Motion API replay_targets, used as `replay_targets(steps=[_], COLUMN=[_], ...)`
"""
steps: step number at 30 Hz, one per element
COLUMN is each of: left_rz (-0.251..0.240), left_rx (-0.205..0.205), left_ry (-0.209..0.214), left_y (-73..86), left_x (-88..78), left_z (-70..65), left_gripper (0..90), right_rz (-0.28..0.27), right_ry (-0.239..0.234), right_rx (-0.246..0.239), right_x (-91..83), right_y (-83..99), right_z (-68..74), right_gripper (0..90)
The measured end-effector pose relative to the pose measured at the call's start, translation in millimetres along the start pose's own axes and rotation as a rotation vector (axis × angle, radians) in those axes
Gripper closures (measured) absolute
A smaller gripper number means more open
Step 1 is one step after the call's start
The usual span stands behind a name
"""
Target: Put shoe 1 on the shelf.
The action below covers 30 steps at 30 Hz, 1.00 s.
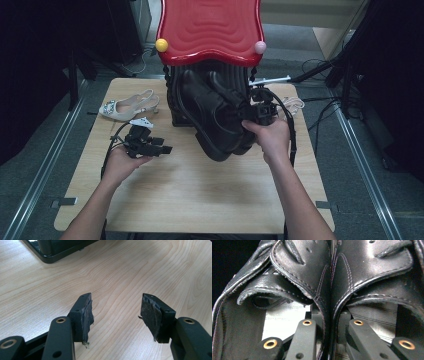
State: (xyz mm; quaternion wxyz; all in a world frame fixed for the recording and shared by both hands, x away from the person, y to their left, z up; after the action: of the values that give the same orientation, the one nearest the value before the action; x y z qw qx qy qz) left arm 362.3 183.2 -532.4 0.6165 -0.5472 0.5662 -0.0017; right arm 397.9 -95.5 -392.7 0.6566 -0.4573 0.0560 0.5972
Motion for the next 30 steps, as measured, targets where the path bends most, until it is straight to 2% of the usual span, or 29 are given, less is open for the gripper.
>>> replay_targets(steps=[3,4,7,10,12,17,21,26,30], left_rz=[0.0,0.0,0.001,0.003,-0.001,0.001,0.003,0.004,0.002], left_rx=[0.005,0.005,0.001,0.004,0.004,0.003,0.007,0.007,0.01], left_ry=[0.002,0.003,0.004,0.004,0.005,0.013,0.014,0.016,0.018], left_y=[-0.2,-0.2,-0.1,0.0,-0.3,-0.5,-0.6,-0.5,-0.9], left_x=[0.0,0.2,0.9,1.0,1.6,2.7,3.3,3.3,3.1], left_z=[-0.4,-0.4,-0.2,-0.4,-1.1,-1.3,-2.1,-2.0,-2.3], left_gripper=[42.7,42.7,42.7,42.8,42.7,42.8,42.9,42.9,42.9], right_rz=[-0.04,-0.062,-0.124,-0.164,-0.183,-0.261,-0.288,-0.303,-0.317], right_ry=[0.017,0.028,0.056,0.076,0.103,0.206,0.274,0.323,0.328], right_rx=[0.014,0.033,0.054,0.07,0.065,0.047,0.048,0.044,0.06], right_x=[5.3,6.7,11.6,17.6,23.1,37.9,48.2,63.4,71.7], right_y=[-14.0,-19.0,-28.5,-36.2,-40.6,-48.1,-51.6,-51.5,-50.9], right_z=[-2.9,-4.0,-5.7,-7.8,-9.9,-13.8,-15.4,-13.2,-13.7], right_gripper=[83.1,83.2,83.2,83.2,83.2,83.1,83.1,83.0,82.9])
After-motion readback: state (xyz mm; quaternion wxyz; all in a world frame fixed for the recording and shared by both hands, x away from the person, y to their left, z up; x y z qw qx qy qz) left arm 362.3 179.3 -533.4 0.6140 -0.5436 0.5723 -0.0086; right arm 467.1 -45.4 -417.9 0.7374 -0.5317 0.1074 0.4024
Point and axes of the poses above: each handheld gripper's, and its own axes: x roughly forward along the jaws, y roughly out of its underside, z roughly to its left, the point moved 6 cm from there along x, roughly forward along the jaws, and after that the axes turned 4 degrees about x, right-handed, at the moved point
